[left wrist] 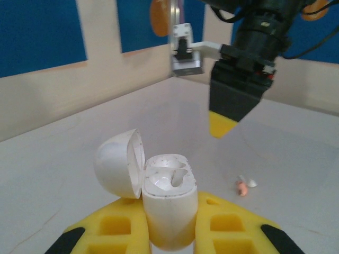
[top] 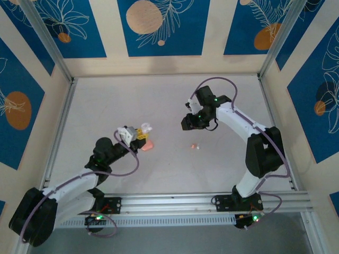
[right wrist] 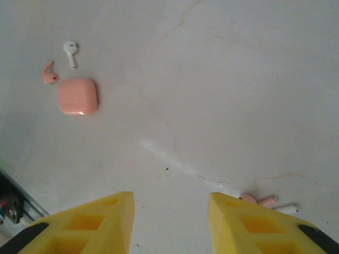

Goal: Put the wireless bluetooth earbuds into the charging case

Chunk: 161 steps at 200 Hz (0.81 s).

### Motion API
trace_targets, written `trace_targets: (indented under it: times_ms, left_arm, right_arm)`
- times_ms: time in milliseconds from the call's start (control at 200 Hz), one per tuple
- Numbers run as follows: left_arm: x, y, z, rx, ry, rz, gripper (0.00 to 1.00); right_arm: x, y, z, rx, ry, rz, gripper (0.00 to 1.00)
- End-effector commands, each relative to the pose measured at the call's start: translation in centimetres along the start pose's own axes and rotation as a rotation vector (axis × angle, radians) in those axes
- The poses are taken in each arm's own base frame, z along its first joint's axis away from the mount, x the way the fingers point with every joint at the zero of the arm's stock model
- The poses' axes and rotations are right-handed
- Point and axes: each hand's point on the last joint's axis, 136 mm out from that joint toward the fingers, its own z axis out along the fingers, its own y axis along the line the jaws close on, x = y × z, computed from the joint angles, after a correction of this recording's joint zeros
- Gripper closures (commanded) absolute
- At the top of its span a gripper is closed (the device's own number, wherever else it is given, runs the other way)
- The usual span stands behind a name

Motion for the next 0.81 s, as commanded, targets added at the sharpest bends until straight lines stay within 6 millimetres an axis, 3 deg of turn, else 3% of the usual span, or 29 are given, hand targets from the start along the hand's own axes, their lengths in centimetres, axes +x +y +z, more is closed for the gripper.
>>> trace_targets:
  times_ms: [0, 160, 400, 660, 800]
  left_arm:
    - [2.3, 3.4, -1.3, -0.181, 0.089, -0.072, 0.85]
    - [2.6, 7.3, -3.6, -0.383, 0.098, -0.185, 0.85]
    - [1.9, 10.2, -6.8, -0.564, 0.117, -0.227, 0.85]
    - [1.4, 11.3, -8.0, -0.622, 0.138, -0.219, 0.85]
    - [1.5, 11.5, -8.2, -0.633, 0.149, -0.212, 0.85]
  right_arm:
    - [-1.0, 1.4, 1.1, 0.009, 0.013, 0.051, 0.58]
    - [-3.2, 4.1, 4.5, 0.066, 0.031, 0.043, 0.58]
    - [-5.7, 9.0, 9.4, 0.058, 0.036, -0.024, 0.6]
    - [-6.9, 13.8, 14.6, 0.047, 0.066, -0.123, 0.62]
    - [-7.0, 14.6, 16.9, 0.084, 0.079, -0.169, 0.63]
